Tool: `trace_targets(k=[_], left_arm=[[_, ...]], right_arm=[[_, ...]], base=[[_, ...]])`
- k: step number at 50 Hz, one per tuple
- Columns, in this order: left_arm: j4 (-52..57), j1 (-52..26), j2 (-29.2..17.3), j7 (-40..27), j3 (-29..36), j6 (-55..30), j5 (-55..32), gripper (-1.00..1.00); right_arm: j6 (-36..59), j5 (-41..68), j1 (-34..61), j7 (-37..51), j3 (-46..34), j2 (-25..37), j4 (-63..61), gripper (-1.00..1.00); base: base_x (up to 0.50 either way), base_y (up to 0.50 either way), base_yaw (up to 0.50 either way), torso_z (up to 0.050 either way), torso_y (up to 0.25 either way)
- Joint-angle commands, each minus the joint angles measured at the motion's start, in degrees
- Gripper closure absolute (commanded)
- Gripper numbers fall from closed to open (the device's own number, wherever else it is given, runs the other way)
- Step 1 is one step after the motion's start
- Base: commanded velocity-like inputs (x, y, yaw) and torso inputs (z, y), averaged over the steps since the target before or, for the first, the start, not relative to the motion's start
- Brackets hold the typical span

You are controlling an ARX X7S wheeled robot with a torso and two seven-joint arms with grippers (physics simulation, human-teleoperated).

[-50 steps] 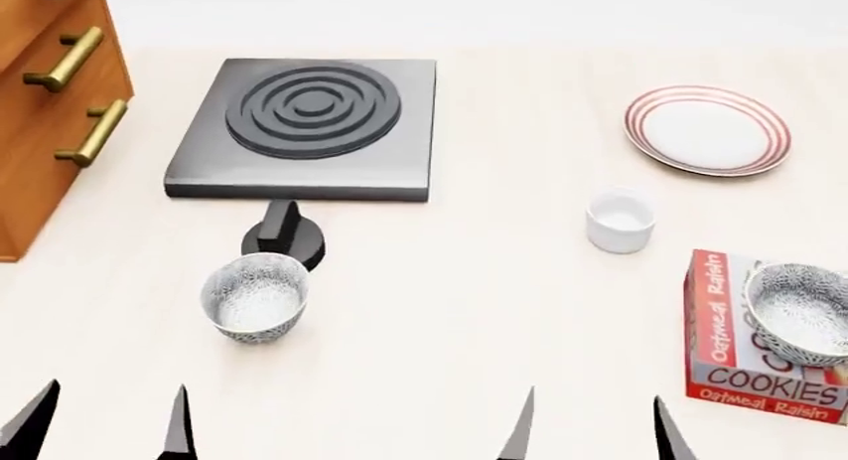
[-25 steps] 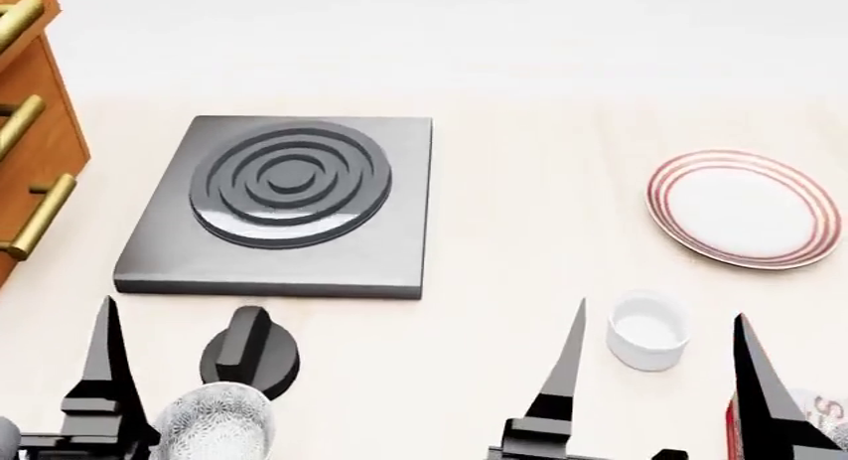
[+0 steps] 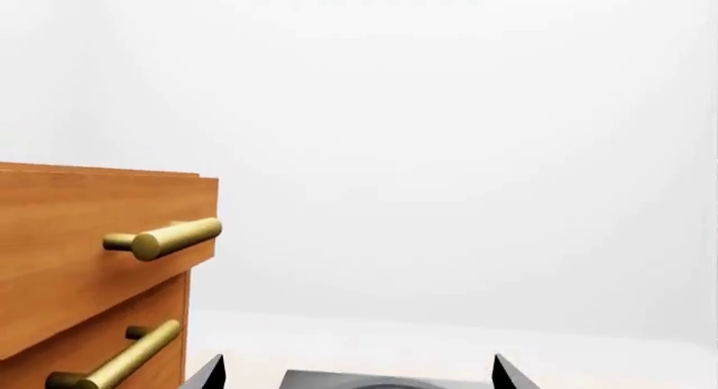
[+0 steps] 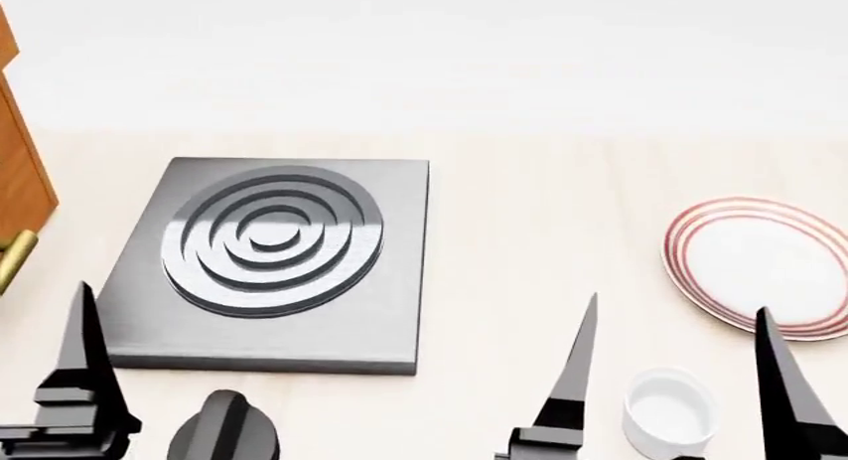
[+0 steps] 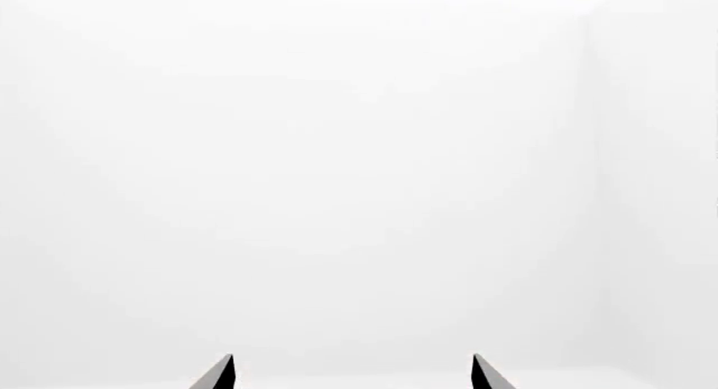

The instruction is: Pick the akita bowl on the cookies box and place it on the plate.

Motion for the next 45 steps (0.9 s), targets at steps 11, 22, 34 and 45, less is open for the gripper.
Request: trace_targets(k=[11, 22, 34, 45], left_arm=[[0.8, -0.4, -0.9, -0.8, 0.0, 0.3, -1.6, -1.00], [-0.1, 0.4, -1.3, -0.8, 0.1, 1.2, -2.1, -1.00], [-0.1, 0.4, -1.7, -1.3, 0.3, 1.3, -2.5, -1.00], [0.0, 0.3, -2.1, -1.7, 0.6, 1.4, -2.9, -1.00]], right_arm=[[-2.2, 2.4, -0.3, -0.2, 0.2, 1.2, 0.2, -1.00], [-2.0, 2.2, -1.1, 0.3, 0.4, 2.2, -0.6, -1.00], [-2.6, 2.2, -1.3, 0.5, 0.0, 2.6, -0.4, -1.00], [-2.6, 2.5, -1.3, 0.8, -0.2, 3.2, -0.6, -1.00]], base=[[0.50, 0.00, 0.00, 0.000, 0.000], [0.03, -0.32, 0.00, 0.000, 0.000], [-0.09, -0.50, 0.00, 0.000, 0.000], [-0.09, -0.50, 0.00, 0.000, 0.000]])
